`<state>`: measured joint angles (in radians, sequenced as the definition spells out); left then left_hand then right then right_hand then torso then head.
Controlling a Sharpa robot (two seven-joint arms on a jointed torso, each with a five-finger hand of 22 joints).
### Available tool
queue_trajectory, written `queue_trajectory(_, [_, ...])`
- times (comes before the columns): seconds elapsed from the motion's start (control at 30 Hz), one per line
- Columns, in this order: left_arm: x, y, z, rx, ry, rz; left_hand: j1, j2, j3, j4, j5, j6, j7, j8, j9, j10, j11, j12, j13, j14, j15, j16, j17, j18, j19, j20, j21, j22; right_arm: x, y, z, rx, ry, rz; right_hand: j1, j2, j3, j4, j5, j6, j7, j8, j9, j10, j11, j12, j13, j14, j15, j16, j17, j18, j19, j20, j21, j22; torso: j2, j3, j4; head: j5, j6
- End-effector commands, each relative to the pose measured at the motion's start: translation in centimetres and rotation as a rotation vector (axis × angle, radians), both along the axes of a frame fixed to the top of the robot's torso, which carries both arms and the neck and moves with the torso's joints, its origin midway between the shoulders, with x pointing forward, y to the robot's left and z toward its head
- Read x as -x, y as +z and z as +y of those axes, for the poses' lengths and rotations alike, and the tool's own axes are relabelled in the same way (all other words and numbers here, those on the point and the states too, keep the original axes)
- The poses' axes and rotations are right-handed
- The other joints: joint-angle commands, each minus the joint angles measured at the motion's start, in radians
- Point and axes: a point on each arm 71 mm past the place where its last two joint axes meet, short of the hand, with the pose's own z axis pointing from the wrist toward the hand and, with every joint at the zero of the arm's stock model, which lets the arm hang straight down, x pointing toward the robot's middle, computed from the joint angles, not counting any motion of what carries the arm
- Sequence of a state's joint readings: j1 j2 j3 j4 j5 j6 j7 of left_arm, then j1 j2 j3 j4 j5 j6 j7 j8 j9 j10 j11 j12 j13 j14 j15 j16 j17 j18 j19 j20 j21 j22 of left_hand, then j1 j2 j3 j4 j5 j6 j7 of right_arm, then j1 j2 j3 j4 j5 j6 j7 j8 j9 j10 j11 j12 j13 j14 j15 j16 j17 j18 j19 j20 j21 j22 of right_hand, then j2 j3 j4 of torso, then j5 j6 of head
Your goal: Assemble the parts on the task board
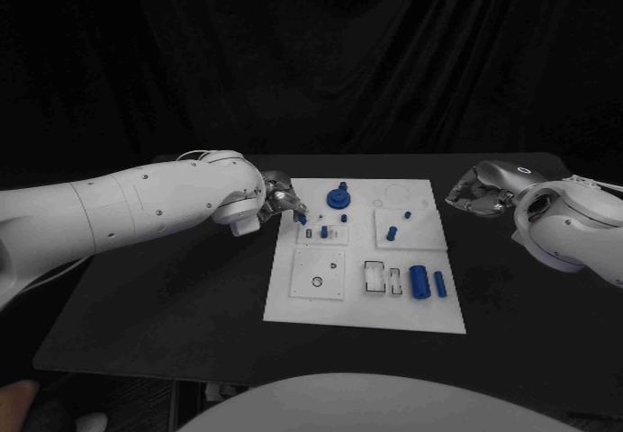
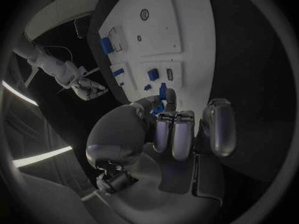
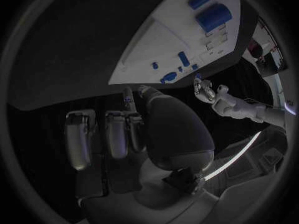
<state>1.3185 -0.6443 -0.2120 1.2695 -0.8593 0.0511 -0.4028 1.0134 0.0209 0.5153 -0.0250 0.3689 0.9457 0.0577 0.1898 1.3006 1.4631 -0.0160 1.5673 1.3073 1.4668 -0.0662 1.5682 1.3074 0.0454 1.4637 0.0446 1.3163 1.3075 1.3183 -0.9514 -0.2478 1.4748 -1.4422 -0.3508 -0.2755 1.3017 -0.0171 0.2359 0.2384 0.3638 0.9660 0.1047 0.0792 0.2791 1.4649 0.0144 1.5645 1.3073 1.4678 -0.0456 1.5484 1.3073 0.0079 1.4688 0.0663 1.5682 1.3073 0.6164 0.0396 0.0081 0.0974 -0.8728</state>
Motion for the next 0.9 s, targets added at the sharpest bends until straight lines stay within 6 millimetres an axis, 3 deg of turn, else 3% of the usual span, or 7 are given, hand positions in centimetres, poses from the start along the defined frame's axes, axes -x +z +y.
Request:
queue_trajectory(0.03, [0.1,0.6,0.0,0.049,0.045,-0.131,-0.016,0.005,0.073,-0.057,-0.026,-0.01,-0.003,0.003,0.005,0.108,-0.003,0.003,0.263,0.104,-0.005,0.003,0.263,0.013,-0.001,-0.004,-0.001,0.185,0.1,0.0,-0.3,0.006,-0.018,0.005,0.008,-0.001,0.002,-0.006,0.006,0.001,0.0,-0.001,-0.001,0.106,0.001,0.006,0.263,0.095,-0.004,-0.006,0.231,-0.006,0.098,-0.004,-0.003,0.261,0.0,0.0001,0.0003,0.006,0.0])
queue_trajectory(0.37, [2.3,-0.4,0.6,0.12,0.074,-0.3,-0.015,0.0,0.069,-0.049,-0.022,-0.007,-0.006,0.006,0.007,0.108,-0.004,0.003,0.263,0.104,-0.006,0.003,0.263,0.013,0.0,-0.005,0.0,0.185,0.5,0.1,-0.5,0.003,-0.025,0.006,0.009,-0.003,0.002,-0.007,0.006,0.0,0.0,-0.002,-0.001,0.106,0.0,0.006,0.263,0.095,-0.004,-0.006,0.231,-0.006,0.098,-0.004,-0.004,0.261,0.0,0.0004,0.0005,0.007,0.0])
queue_trajectory(0.57, [2.9,-1.0,0.4,0.158,0.087,-0.355,-0.013,-0.001,0.069,-0.049,-0.018,-0.006,-0.006,0.007,0.008,0.108,-0.005,0.003,0.263,0.104,-0.006,0.003,0.263,0.014,-0.001,-0.005,-0.004,0.184,0.5,0.1,-0.5,-0.005,-0.027,0.004,0.01,-0.005,0.003,-0.009,0.006,-0.006,0.0,-0.006,-0.003,0.106,-0.003,0.006,0.263,0.095,-0.006,-0.007,0.23,-0.006,0.097,-0.005,-0.005,0.26,0.0,0.0004,0.0049,0.004,0.0])
queue_trajectory(0.67, [3.1,-1.4,0.2,0.178,0.089,-0.381,-0.014,-0.002,0.068,-0.048,-0.017,-0.007,-0.006,0.007,0.008,0.108,-0.005,0.003,0.263,0.104,-0.006,0.003,0.263,0.014,-0.001,-0.005,-0.005,0.184,0.6,0.1,-0.5,-0.009,-0.029,0.005,0.01,-0.006,0.004,-0.009,0.007,-0.007,0.0,-0.006,-0.003,0.106,-0.003,0.006,0.263,0.095,-0.006,-0.006,0.231,-0.006,0.098,-0.005,-0.004,0.261,-0.001,0.0014,0.0015,0.006,0.0])
queue_trajectory(0.9, [3.8,-2.4,-0.3,0.202,0.084,-0.393,-0.016,-0.003,0.066,-0.044,-0.017,-0.008,-0.005,0.007,0.009,0.108,-0.004,0.003,0.263,0.104,-0.006,0.003,0.263,0.015,-0.003,-0.005,-0.009,0.183,0.6,0.2,-0.7,-0.013,-0.035,0.005,0.01,-0.006,0.004,-0.01,0.007,-0.007,0.0,-0.006,-0.003,0.106,-0.003,0.006,0.263,0.095,-0.006,-0.006,0.23,-0.006,0.098,-0.005,-0.004,0.261,0.0,0.0021,0.0,0.005,0.0])
